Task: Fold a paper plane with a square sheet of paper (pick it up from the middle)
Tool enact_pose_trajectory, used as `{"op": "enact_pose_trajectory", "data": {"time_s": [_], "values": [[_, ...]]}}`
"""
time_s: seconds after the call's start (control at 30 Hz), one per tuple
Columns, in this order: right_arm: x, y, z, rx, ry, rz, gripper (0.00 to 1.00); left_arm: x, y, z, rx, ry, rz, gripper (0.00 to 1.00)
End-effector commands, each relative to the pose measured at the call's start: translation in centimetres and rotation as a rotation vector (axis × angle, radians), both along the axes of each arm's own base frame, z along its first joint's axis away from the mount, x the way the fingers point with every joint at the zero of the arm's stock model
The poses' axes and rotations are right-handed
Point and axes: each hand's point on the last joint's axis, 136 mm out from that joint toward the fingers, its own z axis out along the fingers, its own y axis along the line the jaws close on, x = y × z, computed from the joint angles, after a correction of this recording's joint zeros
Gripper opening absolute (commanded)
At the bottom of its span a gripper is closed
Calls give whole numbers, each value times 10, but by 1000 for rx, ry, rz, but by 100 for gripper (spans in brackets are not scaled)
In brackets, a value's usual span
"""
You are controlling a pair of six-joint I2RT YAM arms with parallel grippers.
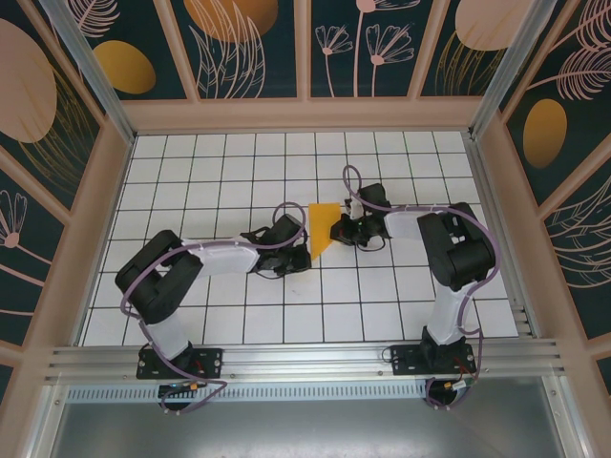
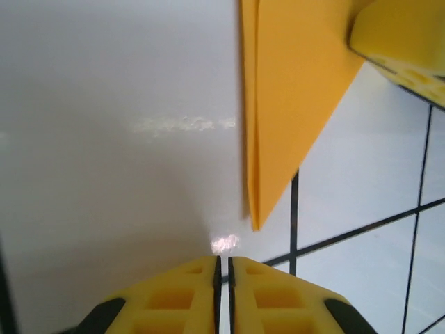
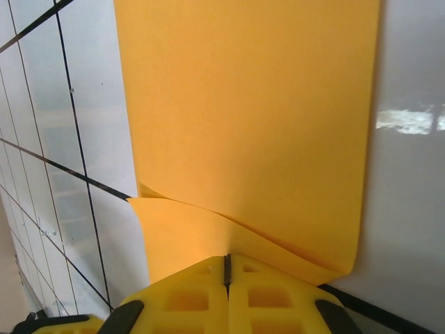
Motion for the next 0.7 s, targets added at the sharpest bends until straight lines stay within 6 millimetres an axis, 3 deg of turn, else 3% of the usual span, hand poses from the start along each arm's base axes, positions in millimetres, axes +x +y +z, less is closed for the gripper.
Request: {"op": "enact_pose_trajectory", "data": {"time_s": [0.0,0.1,0.23,0.4,0.67], "values": [[-23,0,-15,-75,105,-66,3,10,12,29,10,-83,75,17],[-32,15,-2,-5,133,-106,3,19,11,46,-24,-137,112,22],[-31,27,37,63,63,-134,8,25,4,53,-77,-171,115,26],[-18,-5,79,-1,-66,-261,26,29,-12,56,-165,-193,87,26],[-24,-52,84,-71,-102,-392,52,34,-32,57,-228,-215,11,25]]}}
